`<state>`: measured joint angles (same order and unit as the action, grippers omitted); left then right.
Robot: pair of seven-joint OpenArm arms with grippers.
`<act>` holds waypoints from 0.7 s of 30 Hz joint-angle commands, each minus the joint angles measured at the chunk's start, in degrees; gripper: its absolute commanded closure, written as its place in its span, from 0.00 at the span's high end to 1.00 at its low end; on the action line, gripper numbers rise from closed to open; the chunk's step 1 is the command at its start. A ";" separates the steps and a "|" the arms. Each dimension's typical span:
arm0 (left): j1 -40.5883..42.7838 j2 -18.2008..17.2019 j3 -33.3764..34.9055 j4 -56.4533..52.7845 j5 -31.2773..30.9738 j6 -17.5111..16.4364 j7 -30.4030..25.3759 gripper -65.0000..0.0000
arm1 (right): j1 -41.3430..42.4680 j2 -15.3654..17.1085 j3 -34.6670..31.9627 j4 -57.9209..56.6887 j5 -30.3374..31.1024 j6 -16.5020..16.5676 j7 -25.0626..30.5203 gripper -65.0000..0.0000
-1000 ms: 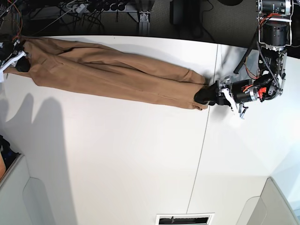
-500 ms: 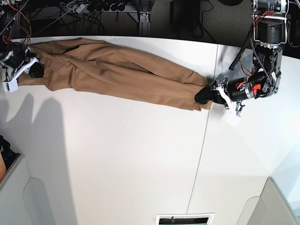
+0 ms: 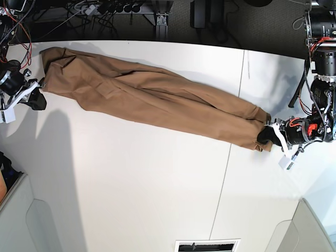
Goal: Layout the t-shirt on the table in an organized manner, then fold the t-shirt properly
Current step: 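Fold the strip end with the left gripper toward the right gripper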
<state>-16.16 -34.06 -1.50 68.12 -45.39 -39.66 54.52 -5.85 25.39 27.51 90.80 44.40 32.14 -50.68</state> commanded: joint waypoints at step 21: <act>12.52 16.52 0.98 39.23 -8.55 1.49 11.72 0.00 | -0.26 1.25 0.76 1.40 0.81 0.20 -2.95 0.13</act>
<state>-2.59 -17.15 -0.32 106.59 -52.53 -37.95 67.61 -6.55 25.54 27.77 91.18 44.29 32.14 -54.52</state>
